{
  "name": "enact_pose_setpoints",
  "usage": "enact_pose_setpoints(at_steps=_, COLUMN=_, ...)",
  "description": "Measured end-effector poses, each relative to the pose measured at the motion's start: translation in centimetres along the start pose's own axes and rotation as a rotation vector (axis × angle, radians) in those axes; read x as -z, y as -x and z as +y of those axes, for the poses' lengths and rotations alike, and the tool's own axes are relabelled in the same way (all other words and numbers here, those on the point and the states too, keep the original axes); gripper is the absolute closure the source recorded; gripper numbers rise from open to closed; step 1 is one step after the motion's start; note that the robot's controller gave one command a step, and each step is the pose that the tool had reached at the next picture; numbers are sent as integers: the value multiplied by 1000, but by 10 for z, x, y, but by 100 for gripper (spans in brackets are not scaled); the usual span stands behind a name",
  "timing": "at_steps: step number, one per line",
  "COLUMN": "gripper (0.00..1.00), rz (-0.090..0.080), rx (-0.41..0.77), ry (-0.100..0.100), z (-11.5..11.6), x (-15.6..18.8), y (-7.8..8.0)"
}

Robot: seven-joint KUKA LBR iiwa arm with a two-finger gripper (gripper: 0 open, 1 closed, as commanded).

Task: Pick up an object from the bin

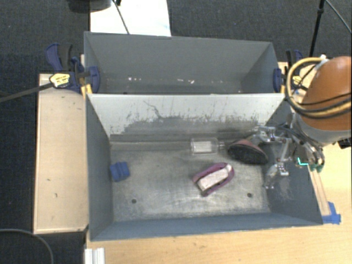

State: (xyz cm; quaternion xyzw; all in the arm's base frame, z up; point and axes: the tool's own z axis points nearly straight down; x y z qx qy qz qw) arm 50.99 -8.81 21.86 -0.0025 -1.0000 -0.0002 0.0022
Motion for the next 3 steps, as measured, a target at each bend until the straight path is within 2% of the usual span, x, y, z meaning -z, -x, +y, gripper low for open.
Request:
enact_pose_setpoints(at_steps=1, gripper=0, rz=-1, rx=188, ry=2, z=78, x=-134, y=23)
enact_pose_setpoints(at_steps=2, gripper=100, rz=-7, rx=183, ry=-1, z=76, x=-130, y=24)
enact_pose_setpoints(at_steps=3, gripper=100, rz=-14, rx=208, ry=-2, z=89, x=-12, y=25)
